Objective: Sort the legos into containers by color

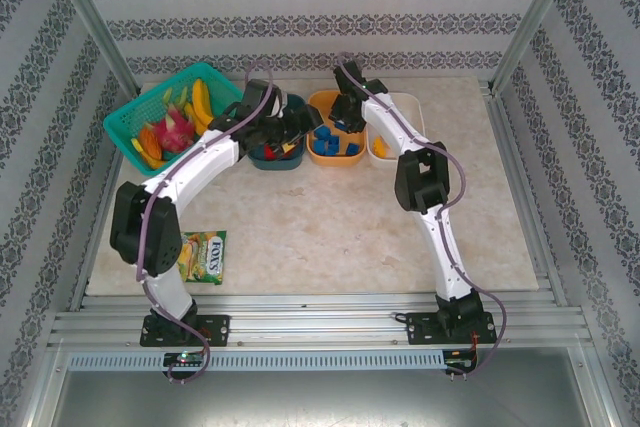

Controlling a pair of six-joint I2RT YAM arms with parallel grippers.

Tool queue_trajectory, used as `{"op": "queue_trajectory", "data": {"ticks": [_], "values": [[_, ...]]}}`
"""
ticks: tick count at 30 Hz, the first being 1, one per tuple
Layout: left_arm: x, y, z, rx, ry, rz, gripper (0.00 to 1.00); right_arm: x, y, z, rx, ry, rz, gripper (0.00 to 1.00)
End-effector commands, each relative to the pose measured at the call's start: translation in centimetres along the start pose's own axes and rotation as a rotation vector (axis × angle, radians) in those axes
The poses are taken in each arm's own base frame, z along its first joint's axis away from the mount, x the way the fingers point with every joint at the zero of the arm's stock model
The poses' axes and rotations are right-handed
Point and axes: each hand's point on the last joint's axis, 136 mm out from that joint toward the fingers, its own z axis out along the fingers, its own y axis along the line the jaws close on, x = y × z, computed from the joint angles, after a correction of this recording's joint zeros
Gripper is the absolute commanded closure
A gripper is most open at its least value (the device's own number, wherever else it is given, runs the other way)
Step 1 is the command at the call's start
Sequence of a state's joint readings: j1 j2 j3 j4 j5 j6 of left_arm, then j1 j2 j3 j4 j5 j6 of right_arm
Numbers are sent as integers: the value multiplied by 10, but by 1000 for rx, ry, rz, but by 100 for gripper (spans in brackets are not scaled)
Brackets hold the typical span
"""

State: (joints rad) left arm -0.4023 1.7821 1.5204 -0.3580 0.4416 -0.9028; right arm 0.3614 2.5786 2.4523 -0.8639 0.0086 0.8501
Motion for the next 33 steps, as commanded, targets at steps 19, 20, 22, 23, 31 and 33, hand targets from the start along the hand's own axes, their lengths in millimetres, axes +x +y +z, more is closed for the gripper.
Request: {"op": "queue_trajectory", "data": {"ticks": [19, 20, 22, 23, 31, 33], "values": [[-8, -15, -38, 10, -39, 70, 9, -9, 37, -65, -105, -30, 12, 38], [-5, -13, -43, 1, -39, 69, 9, -11, 40, -77, -111, -49, 0, 37], [0, -9, -53, -15, -45, 66, 9, -14, 43, -102, -124, -81, -19, 37], [3, -7, -58, -25, -46, 62, 9, -15, 44, -113, -132, -94, -25, 37], [38, 18, -107, -90, -50, 60, 8, 19, 20, -206, -182, -191, -181, 32], [53, 29, -120, -109, -36, 57, 8, 39, 5, -227, -202, -218, -240, 31]]}}
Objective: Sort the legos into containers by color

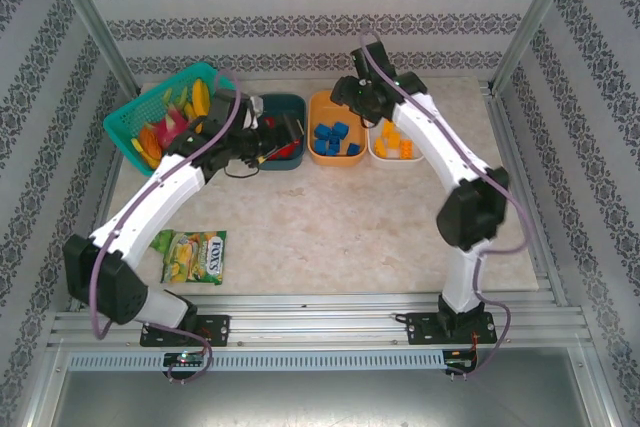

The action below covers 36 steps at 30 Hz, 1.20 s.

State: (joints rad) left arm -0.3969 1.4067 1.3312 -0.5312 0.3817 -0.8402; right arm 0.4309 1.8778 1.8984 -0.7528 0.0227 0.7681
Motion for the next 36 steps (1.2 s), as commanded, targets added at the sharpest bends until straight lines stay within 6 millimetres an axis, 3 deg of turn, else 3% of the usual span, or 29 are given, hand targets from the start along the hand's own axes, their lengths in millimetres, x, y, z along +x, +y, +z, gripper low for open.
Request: {"op": "queue_trajectory", "data": {"ticks": [1, 5, 10, 13, 14, 17, 21, 24, 26, 28, 30, 33, 36], "values": [[24, 29, -24, -85, 29, -2, 8, 26, -16, -32, 0, -46, -141, 30], [58, 57, -54, -139, 55, 4, 8, 81, -52, -74, -7, -19, -247, 28], [92, 81, -86, -158, 60, 2, 7, 163, -113, -120, -20, 49, -337, 26], [107, 94, -97, -164, 55, -18, 7, 200, -145, -136, -28, 106, -332, 22], [110, 97, -99, -163, 50, -26, 7, 209, -152, -138, -38, 120, -330, 3], [114, 105, -100, -164, 27, -58, 6, 226, -164, -141, -60, 137, -326, 2], [107, 113, -99, -189, -34, -95, 0, 210, -157, -136, -41, 89, -296, 2], [96, 113, -99, -208, -79, -91, 0, 179, -132, -134, -56, 18, -309, 2], [84, 119, -105, -258, -145, -62, 0, 151, -128, -132, 1, -45, -297, 2], [67, 133, -121, -371, -241, -20, 0, 120, -150, -129, 169, -105, -210, 2], [48, 160, -149, -576, -369, -28, 0, 97, -180, -129, 320, -168, -119, 2], [21, 189, -191, -843, -589, 3, 0, 69, -212, -125, 332, -334, -46, 2], [3, 201, -193, -921, -735, 167, 0, 52, -237, -125, 344, -572, -84, 2]]}}
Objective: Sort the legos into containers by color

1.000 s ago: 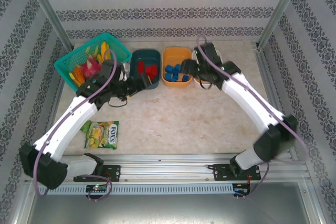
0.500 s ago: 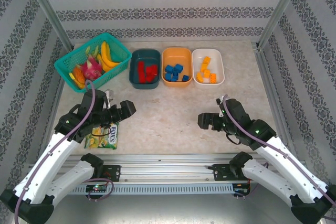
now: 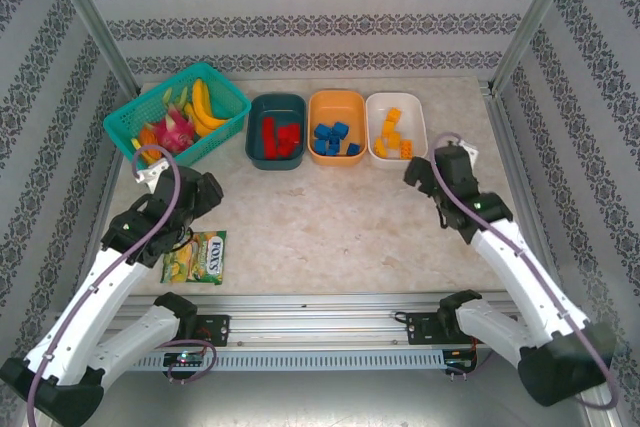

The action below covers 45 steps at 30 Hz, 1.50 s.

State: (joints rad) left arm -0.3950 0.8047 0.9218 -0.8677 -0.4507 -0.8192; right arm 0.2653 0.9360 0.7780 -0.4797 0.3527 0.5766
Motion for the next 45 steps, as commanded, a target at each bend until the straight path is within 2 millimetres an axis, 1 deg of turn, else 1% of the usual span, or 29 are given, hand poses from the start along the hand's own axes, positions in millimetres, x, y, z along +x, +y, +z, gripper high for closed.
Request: {"op": "queue_trajectory", "data": {"ticks": [1, 2, 3, 6, 8, 11, 15, 17, 19, 21, 22, 25, 27, 30, 32, 34, 35, 36, 37, 38, 39, 41, 45], "values": [[-33, 44, 9, -238, -313, 143, 0, -28, -26, 7, 85, -294, -29, 2], [-32, 49, 13, -260, -342, 173, 0, -26, -31, 11, 116, -312, -71, 2], [-28, 52, 19, -264, -358, 209, 0, -20, -35, 19, 135, -298, -133, 2], [-5, 57, 47, -244, -279, 289, 0, 4, -35, 44, 128, -182, -258, 2], [5, 54, 62, -211, -252, 320, 0, 14, -33, 56, 113, -154, -300, 2], [11, 47, 83, -163, -277, 333, 0, 20, -32, 70, 108, -173, -326, 2], [13, 30, 121, -102, -242, 356, 0, 21, -25, 90, 69, -202, -368, 2], [9, 18, 137, -66, -241, 373, 0, 17, -19, 97, 40, -209, -379, 2], [2, 10, 153, -40, -253, 376, 0, 8, -12, 103, 4, -241, -374, 2], [-5, 8, 168, -25, -263, 363, 0, 0, -9, 109, -29, -269, -351, 2], [-6, 7, 176, -16, -264, 360, 0, -4, -8, 112, -39, -285, -342, 2], [-7, 7, 194, 8, -270, 339, 0, -13, -6, 119, -69, -309, -339, 2], [-13, 4, 199, 32, -291, 336, 0, -11, -9, 125, -95, -309, -318, 2], [-7, 3, 206, 62, -291, 339, 0, -5, -15, 130, -131, -342, -279, 2], [-4, -4, 205, 104, -297, 364, 0, 0, -13, 131, -155, -357, -287, 2], [2, -8, 205, 138, -316, 377, 0, 0, -13, 131, -155, -349, -288, 2], [7, -7, 207, 147, -321, 378, 0, 0, -13, 131, -158, -356, -288, 2], [7, -7, 208, 153, -357, 371, 0, 1, -13, 131, -159, -350, -288, 2], [10, -6, 209, 153, -344, 380, 0, 0, -13, 131, -159, -348, -288, 2], [12, -6, 212, 141, -294, 384, 0, 0, -13, 132, -158, -350, -289, 2], [7, -9, 211, 148, -326, 384, 0, 0, -13, 132, -155, -345, -289, 2], [11, -7, 212, 143, -299, 387, 0, 0, -13, 133, -151, -341, -291, 2], [9, -8, 212, 146, -317, 387, 0, 0, -12, 133, -148, -340, -300, 2]]}}
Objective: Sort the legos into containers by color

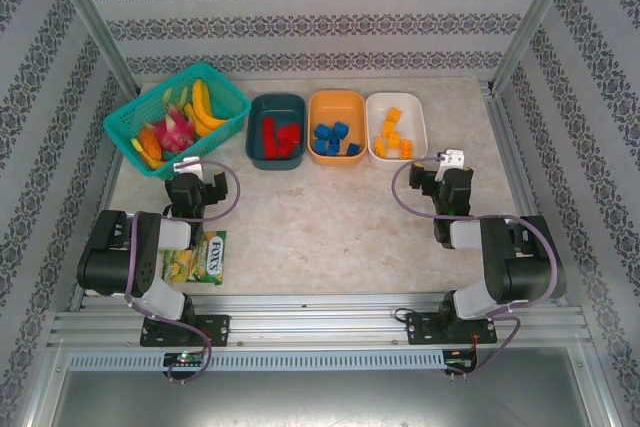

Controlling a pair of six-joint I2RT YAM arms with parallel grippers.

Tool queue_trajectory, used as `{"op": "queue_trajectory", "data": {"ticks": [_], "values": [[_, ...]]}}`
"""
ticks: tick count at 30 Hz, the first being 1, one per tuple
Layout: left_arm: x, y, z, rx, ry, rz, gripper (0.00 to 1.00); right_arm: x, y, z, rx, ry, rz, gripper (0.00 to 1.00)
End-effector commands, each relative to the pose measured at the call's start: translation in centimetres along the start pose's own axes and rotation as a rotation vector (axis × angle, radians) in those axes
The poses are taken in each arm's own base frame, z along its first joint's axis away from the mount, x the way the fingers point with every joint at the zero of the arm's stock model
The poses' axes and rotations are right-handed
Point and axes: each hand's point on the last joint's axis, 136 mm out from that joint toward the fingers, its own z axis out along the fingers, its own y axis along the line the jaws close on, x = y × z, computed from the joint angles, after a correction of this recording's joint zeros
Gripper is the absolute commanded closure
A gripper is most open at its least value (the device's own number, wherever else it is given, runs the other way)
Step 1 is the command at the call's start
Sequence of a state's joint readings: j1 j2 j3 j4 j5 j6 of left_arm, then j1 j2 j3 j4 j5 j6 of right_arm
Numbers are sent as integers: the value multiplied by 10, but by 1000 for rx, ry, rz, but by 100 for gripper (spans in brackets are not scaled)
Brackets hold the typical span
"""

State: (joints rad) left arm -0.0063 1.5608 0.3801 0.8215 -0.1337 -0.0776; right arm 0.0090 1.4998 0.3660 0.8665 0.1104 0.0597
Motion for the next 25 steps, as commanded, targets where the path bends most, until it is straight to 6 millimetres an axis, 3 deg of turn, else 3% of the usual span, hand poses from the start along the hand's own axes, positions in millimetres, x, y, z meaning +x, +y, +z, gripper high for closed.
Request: {"op": "queue_trajectory", "data": {"ticks": [1, 7, 25], "values": [[-16, -2, 0, 14, -58, 6, 0, -11, 6, 2, -20, -39, -8, 2], [-16, -20, 2, 111, -36, 57, 0, -12, 10, 1, -17, -40, -26, 2], [-15, -21, 3, 117, -33, 58, 0, -11, 10, 1, -17, -38, -26, 2]]}}
